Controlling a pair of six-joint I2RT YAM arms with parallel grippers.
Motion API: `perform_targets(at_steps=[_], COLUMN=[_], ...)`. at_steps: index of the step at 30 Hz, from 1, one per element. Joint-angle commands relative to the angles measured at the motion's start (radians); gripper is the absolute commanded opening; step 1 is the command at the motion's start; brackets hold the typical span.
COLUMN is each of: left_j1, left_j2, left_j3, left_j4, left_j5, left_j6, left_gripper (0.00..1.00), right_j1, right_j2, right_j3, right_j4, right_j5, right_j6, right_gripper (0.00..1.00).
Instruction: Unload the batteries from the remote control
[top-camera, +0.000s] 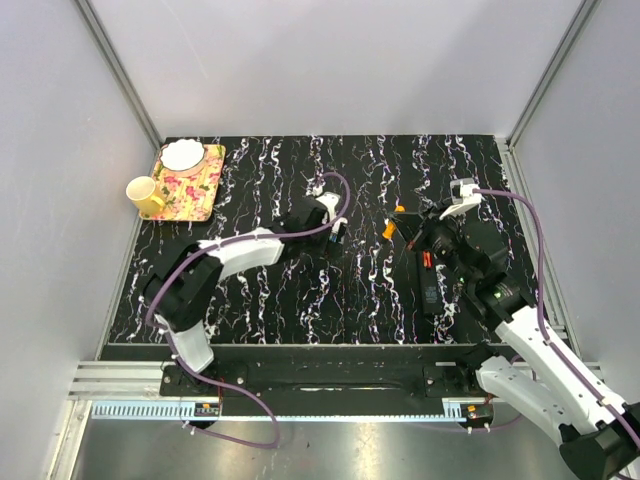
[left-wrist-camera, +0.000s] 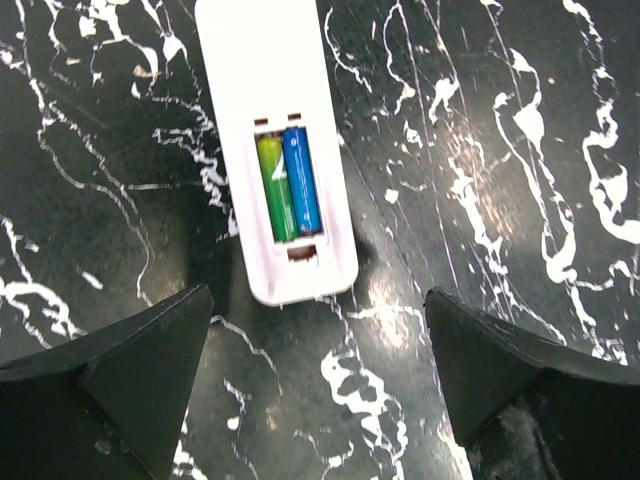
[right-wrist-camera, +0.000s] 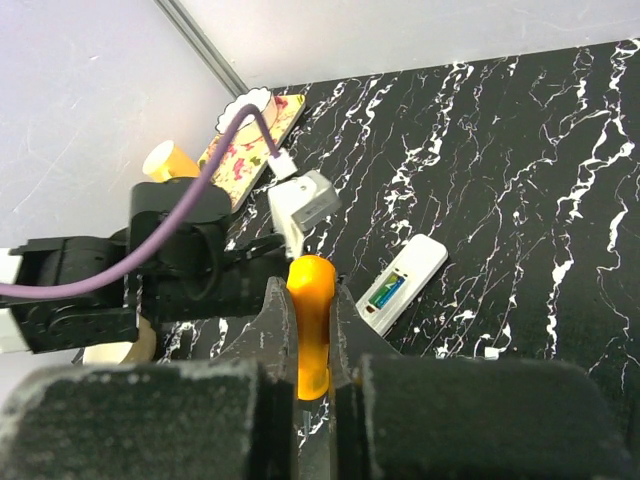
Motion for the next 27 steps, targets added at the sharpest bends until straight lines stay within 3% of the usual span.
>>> perform_targets(at_steps=[1, 6, 9, 10, 13, 14, 17, 20, 27], left_j1=[-0.010, -0.012, -0.015, -0.015, -0.017, -0.017, -0.023, -0.041, -0.096], left_j2=[0.081, 0.171, 0.203, 0.208, 0.181, 0.171, 0.121, 0.047, -0.146], left_j3=[0.077, 0.107, 0.118, 0.111, 0.071, 0.058, 0.025, -0.021, -0.173], left_j4=[0.050, 0.064, 0.054, 0.057, 0.085, 0.093, 0.102, 0.108, 0.117], left_j5=[-0.087, -0.085, -0.101, -0.104, -0.089, -0.079, -0.046, -0.003, 0.062], left_j6=[0.025, 0.045, 0.051, 0.049, 0.049, 0.052, 0.080, 0.132, 0.142], left_gripper=[0.92, 0.83, 0.71, 0.58, 0.41, 0.28, 0.07, 0.00, 0.00], right_j1=[0.004, 0.004, 0.004, 0.004, 0.004, 0.004, 0.004, 0.004, 0.004], right_j2=[-0.034, -0.035, -0.028, -0.028, -0.026, -0.026, -0.017, -0.012, -0.012], right_j3=[0.005, 0.005, 0.008, 0.009, 0.009, 0.009, 0.005, -0.004, -0.037], right_j4=[0.020, 0.015, 0.015, 0.015, 0.016, 0.018, 0.024, 0.041, 0.075], right_j5=[0.033, 0.033, 0.033, 0.033, 0.034, 0.033, 0.033, 0.034, 0.034], right_j6=[-0.024, -0.029, -0.032, -0.032, -0.034, -0.034, -0.034, -0.037, -0.041], right_gripper=[0.00, 0.00, 0.00, 0.00, 0.00, 0.00, 0.00, 0.00, 0.00])
